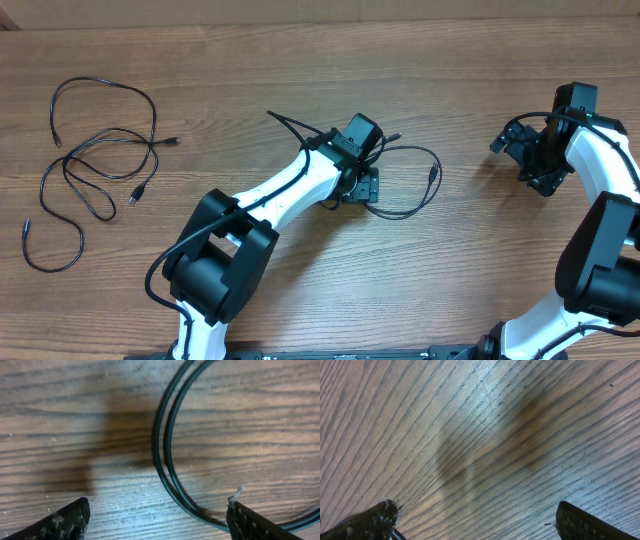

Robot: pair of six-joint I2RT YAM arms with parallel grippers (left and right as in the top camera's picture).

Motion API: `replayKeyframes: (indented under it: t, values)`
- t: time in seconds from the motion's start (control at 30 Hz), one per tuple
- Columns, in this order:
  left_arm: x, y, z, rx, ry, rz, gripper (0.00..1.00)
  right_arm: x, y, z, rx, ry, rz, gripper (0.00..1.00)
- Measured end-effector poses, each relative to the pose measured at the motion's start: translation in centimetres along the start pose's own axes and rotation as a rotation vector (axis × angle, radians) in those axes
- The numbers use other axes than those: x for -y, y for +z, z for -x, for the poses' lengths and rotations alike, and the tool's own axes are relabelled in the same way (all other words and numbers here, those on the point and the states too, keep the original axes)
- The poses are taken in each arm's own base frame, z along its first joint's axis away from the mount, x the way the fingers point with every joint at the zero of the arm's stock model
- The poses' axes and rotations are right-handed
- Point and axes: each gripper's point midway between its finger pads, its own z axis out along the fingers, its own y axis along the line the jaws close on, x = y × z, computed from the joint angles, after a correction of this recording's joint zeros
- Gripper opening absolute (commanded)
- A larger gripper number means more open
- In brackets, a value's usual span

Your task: Untangle cables

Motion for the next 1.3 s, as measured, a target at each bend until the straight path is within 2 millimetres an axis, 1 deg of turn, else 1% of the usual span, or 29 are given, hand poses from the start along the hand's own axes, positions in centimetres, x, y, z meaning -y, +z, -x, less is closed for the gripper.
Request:
replayKeyframes:
  t: [0.1,0.13,0.2,0.23,0.27,0.33,0.4,0.43,0.47,0.53,0.67,0.7,0.8,0.9,0.97,1.03,1.1,1.17,1.3]
  values:
    - [-0.2,0.0,-0.4,-0.011,0.003,0.012,0.82,0.0,0.0,0.0,0.000,0.000,0.000,1.00]
    - [-0.3,0.0,-0.4,-0.013,0.003,0.018,0.79,0.0,0.0,0.0,-0.001,0.000,0.000,1.00]
    - [-0.5,0.0,-0.5,-0.013,0.004,0.027,0.64,0.0,0.0,0.0,0.000,0.000,0.000,1.00]
    - [-0.5,0.0,-0.4,-0.013,0.008,0.030,0.53,0.0,0.0,0.0,0.000,0.001,0.000,1.00]
    - [-0.6,0.0,-0.5,-0.015,0.009,0.035,0.45,0.0,0.0,0.0,0.000,0.000,0.000,1.00]
    - [-0.9,0.0,-0.8,-0.025,0.011,0.048,0.36,0.0,0.0,0.0,0.000,0.000,0.000,1.00]
    - [-1.2,0.0,-1.0,-0.033,0.017,0.060,0.24,0.0,0.0,0.0,0.000,0.000,0.000,1.00]
    - [-1.4,-0.1,-1.1,-0.036,0.022,0.067,0.15,0.0,0.0,0.0,0.000,0.000,0.000,1.00]
    - [-1.5,-0.1,-1.2,-0.039,0.022,0.077,0.10,0.0,0.0,0.0,0.000,0.000,0.000,1.00]
    - [-1.8,-0.1,-1.2,-0.038,0.024,0.090,0.04,0.0,0.0,0.0,0.000,0.000,0.000,1.00]
    - [-2.2,-0.3,-1.2,-0.040,0.041,0.113,0.04,0.0,0.0,0.0,0.000,0.000,0.000,1.00]
    - [-2.3,-0.5,-1.3,-0.053,0.050,0.126,0.06,0.0,0.0,0.0,0.000,0.000,0.000,1.00]
    - [-1.8,-2.6,0.3,-0.038,0.074,0.153,0.15,0.0,0.0,0.0,0.000,0.000,0.000,1.00]
    - [-0.2,-4.8,3.3,0.053,0.081,0.128,0.22,0.0,0.0,0.0,0.000,0.000,0.000,1.00]
    - [0.6,-5.8,4.8,0.109,0.081,0.116,0.27,0.0,0.0,0.0,0.000,0.001,0.000,1.00]
    - [0.7,-6.1,5.2,0.133,0.085,0.128,0.32,0.0,0.0,0.0,0.000,0.001,0.000,1.00]
    - [0.8,-5.7,5.0,0.131,0.097,0.146,0.35,0.0,0.0,0.0,0.000,0.000,0.000,1.00]
    - [0.9,-4.9,4.6,0.119,0.108,0.161,0.37,0.0,0.0,0.0,0.000,0.001,0.000,1.00]
    - [0.7,-1.1,2.8,0.047,0.142,0.217,0.40,0.0,0.0,0.0,0.000,0.000,0.001,1.00]
